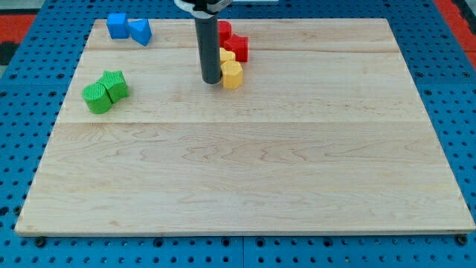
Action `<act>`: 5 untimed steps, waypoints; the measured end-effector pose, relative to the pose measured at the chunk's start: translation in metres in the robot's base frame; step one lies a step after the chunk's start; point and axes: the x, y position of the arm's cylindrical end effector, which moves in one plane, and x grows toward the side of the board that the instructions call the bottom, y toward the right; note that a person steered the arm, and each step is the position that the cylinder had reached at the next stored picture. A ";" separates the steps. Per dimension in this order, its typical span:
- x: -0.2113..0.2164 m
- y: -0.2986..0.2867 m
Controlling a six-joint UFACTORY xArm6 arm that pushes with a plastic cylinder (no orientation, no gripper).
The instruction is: Separate yellow hexagon from yellow heart
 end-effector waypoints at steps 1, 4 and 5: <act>-0.002 0.048; -0.005 0.140; -0.024 0.155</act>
